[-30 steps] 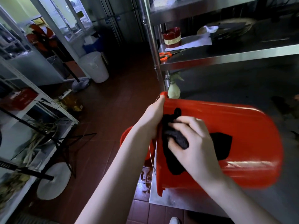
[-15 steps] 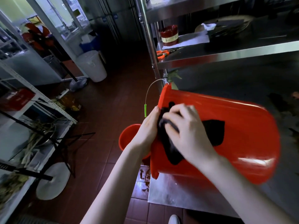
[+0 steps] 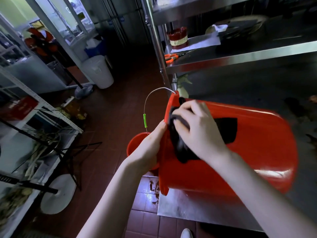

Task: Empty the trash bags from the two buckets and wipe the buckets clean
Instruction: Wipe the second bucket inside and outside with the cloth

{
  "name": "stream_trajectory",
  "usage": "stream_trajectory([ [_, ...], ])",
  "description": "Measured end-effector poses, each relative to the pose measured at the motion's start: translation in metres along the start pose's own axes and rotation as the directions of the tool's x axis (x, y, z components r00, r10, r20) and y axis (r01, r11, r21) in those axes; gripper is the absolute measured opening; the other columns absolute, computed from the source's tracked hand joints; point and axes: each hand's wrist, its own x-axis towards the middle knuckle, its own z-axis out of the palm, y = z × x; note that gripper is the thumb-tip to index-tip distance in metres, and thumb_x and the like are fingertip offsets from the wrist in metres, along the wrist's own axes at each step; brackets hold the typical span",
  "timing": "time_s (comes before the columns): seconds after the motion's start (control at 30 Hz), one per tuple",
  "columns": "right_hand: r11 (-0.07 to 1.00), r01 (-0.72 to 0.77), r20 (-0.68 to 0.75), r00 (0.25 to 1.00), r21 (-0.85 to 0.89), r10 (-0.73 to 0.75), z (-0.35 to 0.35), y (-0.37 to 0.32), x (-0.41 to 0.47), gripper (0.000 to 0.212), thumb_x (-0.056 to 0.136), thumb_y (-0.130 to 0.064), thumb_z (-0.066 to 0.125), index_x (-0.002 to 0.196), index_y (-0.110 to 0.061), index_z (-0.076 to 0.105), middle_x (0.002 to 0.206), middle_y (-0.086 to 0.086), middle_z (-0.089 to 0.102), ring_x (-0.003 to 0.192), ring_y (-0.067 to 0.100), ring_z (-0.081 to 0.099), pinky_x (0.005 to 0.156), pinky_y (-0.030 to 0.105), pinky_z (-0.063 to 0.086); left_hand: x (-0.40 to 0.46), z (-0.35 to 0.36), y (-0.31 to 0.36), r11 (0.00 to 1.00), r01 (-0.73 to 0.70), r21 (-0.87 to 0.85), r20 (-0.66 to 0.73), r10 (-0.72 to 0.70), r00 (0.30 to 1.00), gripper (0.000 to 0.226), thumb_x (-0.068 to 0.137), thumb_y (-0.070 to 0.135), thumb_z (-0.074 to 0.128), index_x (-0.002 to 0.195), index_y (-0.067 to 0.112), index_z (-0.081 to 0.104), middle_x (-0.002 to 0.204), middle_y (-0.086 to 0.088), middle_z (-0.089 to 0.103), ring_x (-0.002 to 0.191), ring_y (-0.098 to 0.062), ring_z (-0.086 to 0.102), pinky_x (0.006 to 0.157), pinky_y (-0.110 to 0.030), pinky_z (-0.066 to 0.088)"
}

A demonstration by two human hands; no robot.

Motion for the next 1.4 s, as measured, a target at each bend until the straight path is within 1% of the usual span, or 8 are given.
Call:
stream_trajectory([
  [0.3, 0.997, 0.072, -0.037, 0.997, -0.022, -0.073, 0.004, -0.012, -0.026, 0.019, 0.09, -0.017, 0.059, 0.102, -0.007, 0.07, 0.103, 0.009, 0.058, 0.095, 0.03, 0.052, 0.088, 0.04, 0.044, 0.032, 0.018, 0.042, 0.957, -0.11, 0.268, -0.188, 0.163, 0.969, 0.034, 0.099, 0.037, 0.047, 0.084, 0.019, 0.071, 0.079, 0.001, 0.067, 0.08, -0.016, 0.059, 0.076, -0.029, 0.046],
  [0.47, 0.995, -0.1, -0.052, 0.994, 0.001, 0.099, 0.006, -0.001, 0.021, 0.02, 0.088, -0.018, 0.058, 0.097, -0.009, 0.073, 0.092, 0.006, 0.059, 0.092, 0.026, 0.049, 0.089, 0.04, 0.046, 0.014, 0.009, 0.015, 0.955, -0.267, 0.129, -0.121, 0.283, 0.952, 0.03, 0.103, 0.018, 0.043, 0.122, 0.018, 0.067, 0.115, -0.002, 0.072, 0.111, -0.015, 0.065, 0.097, -0.032, 0.051],
  [0.77, 0.997, -0.027, -0.186, 0.982, -0.075, 0.012, -0.019, 0.008, -0.042, 0.021, 0.091, -0.015, 0.058, 0.104, -0.005, 0.071, 0.101, 0.009, 0.059, 0.094, 0.028, 0.051, 0.092, 0.033, 0.039, -0.012, 0.006, -0.022, 0.67, -0.442, 0.597, -0.153, 0.636, 0.756, 0.042, 0.1, 0.027, 0.036, 0.136, 0.019, 0.057, 0.113, 0.025, 0.063, 0.106, 0.015, 0.057, 0.086, -0.006, 0.04],
  [0.9, 0.969, -0.244, -0.197, 0.952, -0.034, 0.232, -0.032, 0.039, -0.005, 0.021, 0.089, -0.015, 0.061, 0.102, -0.004, 0.073, 0.097, 0.011, 0.061, 0.093, 0.036, 0.053, 0.084, 0.02, 0.031, -0.027, 0.003, -0.05, 0.529, -0.422, 0.736, -0.134, 0.725, 0.676, 0.045, 0.099, 0.028, 0.035, 0.142, 0.026, 0.048, 0.09, 0.03, 0.06, 0.076, 0.01, 0.059, 0.07, -0.005, 0.039],
  [1.03, 0.995, -0.1, -0.097, 0.99, -0.018, 0.098, -0.011, 0.015, 0.011, 0.02, 0.086, -0.018, 0.06, 0.098, -0.009, 0.073, 0.096, 0.008, 0.061, 0.093, 0.03, 0.053, 0.089, 0.03, 0.039, -0.032, -0.011, -0.068, 0.386, -0.398, 0.832, -0.043, 0.76, 0.648, 0.049, 0.095, 0.031, 0.033, 0.144, 0.032, 0.039, 0.115, 0.013, 0.063, 0.098, -0.008, 0.056, 0.077, -0.014, 0.038],
  [1.23, 1.0, -0.018, -0.106, 0.994, -0.014, 0.017, -0.001, -0.008, -0.021, 0.023, 0.087, -0.024, 0.062, 0.104, -0.011, 0.071, 0.103, 0.004, 0.059, 0.097, 0.025, 0.05, 0.09, 0.035, 0.042, -0.037, -0.015, -0.017, 0.244, -0.401, 0.883, -0.154, 0.958, 0.243, 0.031, 0.095, 0.008, 0.047, 0.12, 0.005, 0.064, 0.102, -0.004, 0.052, 0.086, -0.016, 0.053, 0.082, -0.02, 0.042],
  [1.33, 0.999, -0.023, -0.06, 0.998, -0.027, 0.021, -0.002, -0.016, -0.029, 0.027, 0.087, -0.03, 0.062, 0.107, -0.015, 0.072, 0.108, 0.003, 0.059, 0.098, 0.027, 0.051, 0.088, 0.041, 0.044, -0.016, 0.004, 0.029, 0.468, -0.318, 0.825, -0.198, 0.765, 0.612, 0.035, 0.101, 0.018, 0.043, 0.133, 0.014, 0.056, 0.122, -0.004, 0.061, 0.111, -0.013, 0.056, 0.092, -0.013, 0.035],
  [1.4, 1.0, -0.014, -0.047, 0.999, -0.015, 0.013, -0.006, -0.019, -0.036, 0.028, 0.086, -0.031, 0.064, 0.107, -0.016, 0.072, 0.109, 0.003, 0.058, 0.098, 0.027, 0.051, 0.088, 0.042, 0.045, 0.004, 0.015, 0.046, 0.704, -0.143, 0.696, -0.176, 0.361, 0.916, 0.041, 0.104, 0.033, 0.036, 0.142, 0.022, 0.047, 0.14, -0.001, 0.053, 0.129, -0.012, 0.047, 0.1, -0.017, 0.03],
])
